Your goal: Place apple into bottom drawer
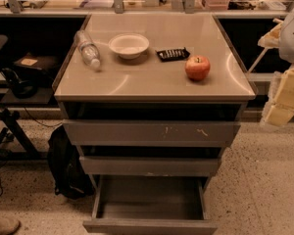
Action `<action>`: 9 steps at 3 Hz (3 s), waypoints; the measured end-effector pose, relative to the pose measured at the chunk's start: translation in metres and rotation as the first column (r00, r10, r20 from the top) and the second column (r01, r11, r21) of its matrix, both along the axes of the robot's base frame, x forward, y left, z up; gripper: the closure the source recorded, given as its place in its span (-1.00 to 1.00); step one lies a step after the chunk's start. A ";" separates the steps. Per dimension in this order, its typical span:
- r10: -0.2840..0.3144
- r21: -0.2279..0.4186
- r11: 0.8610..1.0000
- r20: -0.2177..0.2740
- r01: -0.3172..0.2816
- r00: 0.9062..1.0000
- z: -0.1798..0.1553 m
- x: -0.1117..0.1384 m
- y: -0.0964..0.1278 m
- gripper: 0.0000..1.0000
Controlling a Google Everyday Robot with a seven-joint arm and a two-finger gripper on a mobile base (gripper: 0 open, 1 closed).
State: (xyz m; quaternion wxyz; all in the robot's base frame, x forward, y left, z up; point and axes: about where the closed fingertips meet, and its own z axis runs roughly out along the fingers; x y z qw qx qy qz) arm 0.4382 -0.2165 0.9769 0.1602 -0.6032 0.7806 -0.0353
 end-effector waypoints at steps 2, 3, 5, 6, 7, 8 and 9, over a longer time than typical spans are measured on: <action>-0.023 -0.054 0.998 0.018 0.024 1.000 -0.010 0.024 -0.003 -1.00; -0.046 -0.112 0.992 0.063 0.053 0.997 -0.030 0.104 -0.007 -1.00; -0.089 0.036 0.995 0.032 0.088 0.995 -0.098 0.245 -0.006 -1.00; -0.089 0.106 0.991 0.016 0.086 0.996 -0.118 0.270 0.005 -1.00; -0.102 0.148 0.984 -0.021 0.104 0.995 -0.146 0.252 -0.003 -1.00; -0.097 0.140 0.985 -0.023 0.100 0.995 -0.147 0.254 0.001 -1.00; -0.025 0.098 0.995 -0.011 0.026 1.000 -0.136 0.264 0.050 -1.00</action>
Offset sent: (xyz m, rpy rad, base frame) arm 0.0728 -0.0102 -0.0330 -0.1703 -0.0341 -0.0739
